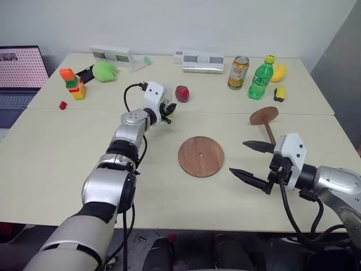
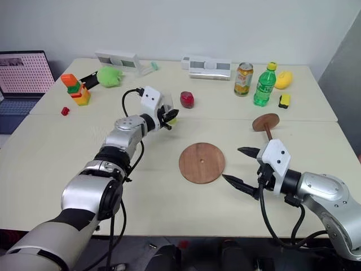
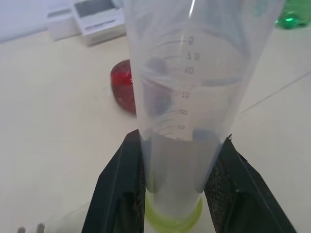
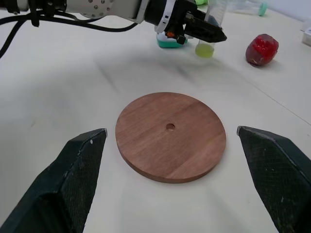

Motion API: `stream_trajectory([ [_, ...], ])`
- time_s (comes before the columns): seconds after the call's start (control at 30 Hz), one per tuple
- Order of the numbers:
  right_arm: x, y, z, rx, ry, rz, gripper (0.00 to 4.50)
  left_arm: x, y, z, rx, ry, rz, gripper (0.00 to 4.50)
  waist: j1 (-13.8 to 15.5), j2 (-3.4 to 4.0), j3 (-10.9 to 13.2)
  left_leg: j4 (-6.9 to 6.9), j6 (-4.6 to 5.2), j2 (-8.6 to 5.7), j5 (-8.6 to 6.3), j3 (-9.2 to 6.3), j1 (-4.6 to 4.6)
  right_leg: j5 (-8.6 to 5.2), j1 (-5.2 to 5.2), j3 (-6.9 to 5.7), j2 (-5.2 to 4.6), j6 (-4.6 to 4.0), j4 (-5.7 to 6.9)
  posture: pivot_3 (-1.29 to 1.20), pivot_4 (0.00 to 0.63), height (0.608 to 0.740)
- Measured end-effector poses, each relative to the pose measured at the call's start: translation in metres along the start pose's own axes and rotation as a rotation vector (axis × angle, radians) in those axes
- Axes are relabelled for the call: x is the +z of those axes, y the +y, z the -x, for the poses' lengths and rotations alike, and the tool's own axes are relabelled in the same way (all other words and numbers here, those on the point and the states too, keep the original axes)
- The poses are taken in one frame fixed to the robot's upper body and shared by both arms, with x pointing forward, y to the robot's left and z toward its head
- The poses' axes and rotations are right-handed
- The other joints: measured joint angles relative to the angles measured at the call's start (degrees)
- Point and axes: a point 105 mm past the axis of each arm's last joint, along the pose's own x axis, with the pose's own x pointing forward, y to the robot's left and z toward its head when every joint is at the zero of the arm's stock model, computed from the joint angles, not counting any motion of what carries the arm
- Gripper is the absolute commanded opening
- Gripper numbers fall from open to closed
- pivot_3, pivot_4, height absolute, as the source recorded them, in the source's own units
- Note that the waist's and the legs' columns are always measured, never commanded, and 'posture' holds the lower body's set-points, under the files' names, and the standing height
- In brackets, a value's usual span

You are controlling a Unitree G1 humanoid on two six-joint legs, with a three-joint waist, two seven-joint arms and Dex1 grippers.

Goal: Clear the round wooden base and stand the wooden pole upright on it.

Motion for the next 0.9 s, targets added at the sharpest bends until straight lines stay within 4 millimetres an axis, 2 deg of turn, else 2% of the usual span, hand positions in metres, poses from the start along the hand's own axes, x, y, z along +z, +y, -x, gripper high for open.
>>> stream_trajectory([
  [0.17,0.000,-0.001,0.000,-0.009,0.000,0.000,4.50,-0.005,0.001,-0.003,0.053,0.023,0.050,1.24,-0.18,0.00,0.00,-0.01,-0.16,0.00,0.09,0.02,0.02,0.00,0.00,0.02,0.00,0.00,0.03,0.00,0.150,0.740],
  [0.23,0.000,-0.001,0.000,-0.010,0.000,0.000,4.50,-0.014,0.000,-0.003,0.055,0.054,0.075,1.92,-0.21,0.00,0.00,0.00,-0.18,0.00,0.10,0.01,0.01,0.00,-0.01,0.01,0.00,0.00,0.04,0.00,0.150,0.740],
  [0.4,0.000,-0.002,0.000,-0.016,-0.001,0.000,4.50,-0.017,0.000,-0.002,0.046,0.058,0.099,2.95,-0.20,0.00,0.00,0.00,-0.20,0.00,0.11,0.01,0.01,0.00,-0.01,0.01,0.00,0.00,0.04,0.00,0.150,0.740],
  [0.43,0.000,-0.002,0.000,-0.016,-0.001,0.000,4.50,-0.018,-0.001,-0.002,0.041,0.059,0.100,3.02,-0.21,0.00,0.00,0.00,-0.20,0.00,0.11,0.01,0.01,0.00,-0.01,0.01,0.00,0.00,0.04,0.00,0.150,0.740],
  [0.47,0.000,-0.002,0.000,-0.017,-0.001,0.000,4.50,-0.019,-0.002,-0.002,0.037,0.063,0.100,3.44,-0.21,0.00,0.00,0.00,-0.20,0.00,0.11,0.02,0.02,0.00,-0.01,0.01,0.00,0.00,0.04,0.00,0.150,0.740],
  [0.63,0.000,-0.002,0.000,-0.022,-0.001,-0.001,4.50,-0.027,-0.002,-0.001,0.032,0.081,0.096,4.47,-0.21,0.00,0.00,0.00,-0.20,0.00,0.11,0.01,0.01,0.00,-0.01,0.01,0.00,0.00,0.04,0.00,0.150,0.740],
  [0.77,0.002,-0.003,-0.001,-0.028,-0.007,0.003,4.50,-0.029,-0.004,0.000,0.012,0.088,0.088,4.47,-0.26,0.00,0.00,0.00,-0.20,0.00,0.11,0.02,0.02,0.00,-0.01,0.02,0.00,0.00,0.05,0.00,0.150,0.740],
  [0.9,0.003,-0.003,-0.001,-0.029,-0.010,0.005,4.50,-0.044,-0.003,0.005,-0.001,0.123,0.085,4.47,-0.34,0.01,0.00,0.00,-0.20,0.01,0.11,0.01,0.02,0.00,-0.01,0.01,0.00,0.00,0.06,0.00,0.150,0.740],
])
